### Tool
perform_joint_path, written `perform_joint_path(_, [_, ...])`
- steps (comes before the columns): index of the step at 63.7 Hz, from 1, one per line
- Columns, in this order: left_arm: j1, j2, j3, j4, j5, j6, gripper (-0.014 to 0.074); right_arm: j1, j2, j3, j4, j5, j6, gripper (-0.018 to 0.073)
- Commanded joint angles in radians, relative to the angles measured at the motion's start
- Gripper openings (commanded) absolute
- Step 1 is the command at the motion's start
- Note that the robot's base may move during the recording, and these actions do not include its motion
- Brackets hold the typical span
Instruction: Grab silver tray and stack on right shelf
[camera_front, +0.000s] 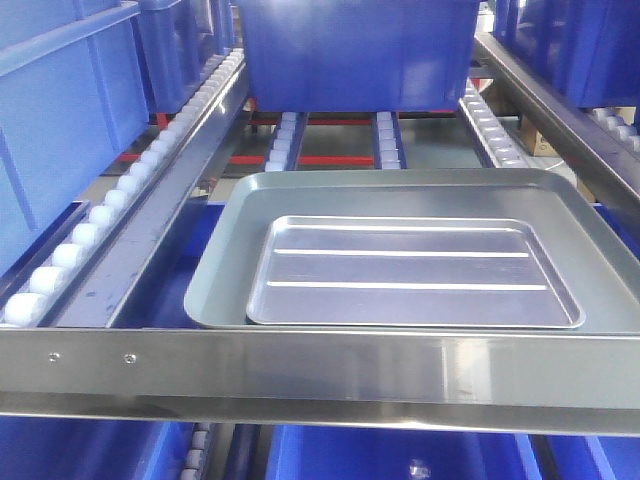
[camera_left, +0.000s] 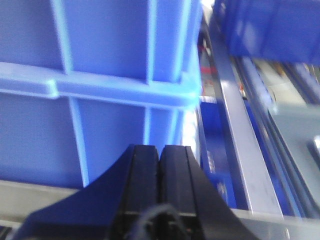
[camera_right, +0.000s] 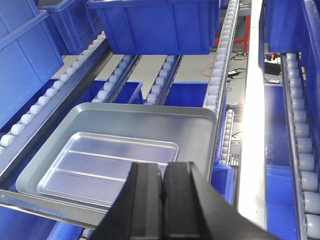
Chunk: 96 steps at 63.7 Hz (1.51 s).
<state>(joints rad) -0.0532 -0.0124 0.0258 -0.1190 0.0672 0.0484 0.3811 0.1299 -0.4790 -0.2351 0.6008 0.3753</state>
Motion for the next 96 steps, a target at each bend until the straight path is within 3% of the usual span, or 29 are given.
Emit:
perform_joint_path(1, [-0.002,-0.015,0.019,0.06,-0.149,-0.101,-0.0093,0.001,0.012,-0.028,-0.026,-0.081,-0.009,0.0057])
perform_joint_path(13, [-0.029,-0.015,0.023,0.06,-0.154,-0.101,-0.0093,0.001,0.012,-0.028,-0.026,-0.081,-0.009,0.0057])
perform_joint_path(70, [-0.029,-0.015,0.023,0.06,-0.154,-0.101,-0.0093,0.001,0.011,-0.028,-0.033,-0.083,-0.009,0.0057])
perform_joint_path(78, [-0.029,-0.015,0.023,0.06,-0.154,-0.101,-0.0093,0.0,0.008,-0.027,0.008,-0.09,-0.01,0.0057])
perform_joint_path(87, [-0.029,-0.015,0.023,0.06,-0.154,-0.101,-0.0093,-0.036,0.008,0.014,0.028,-0.135,-0.16,0.0057])
perform_joint_path(96, [-0.029,-0.015,0.023,0.06,-0.154,-0.101,-0.0093,-0.172,0.005,0.111,0.188,-0.295,-0.336,0.0057])
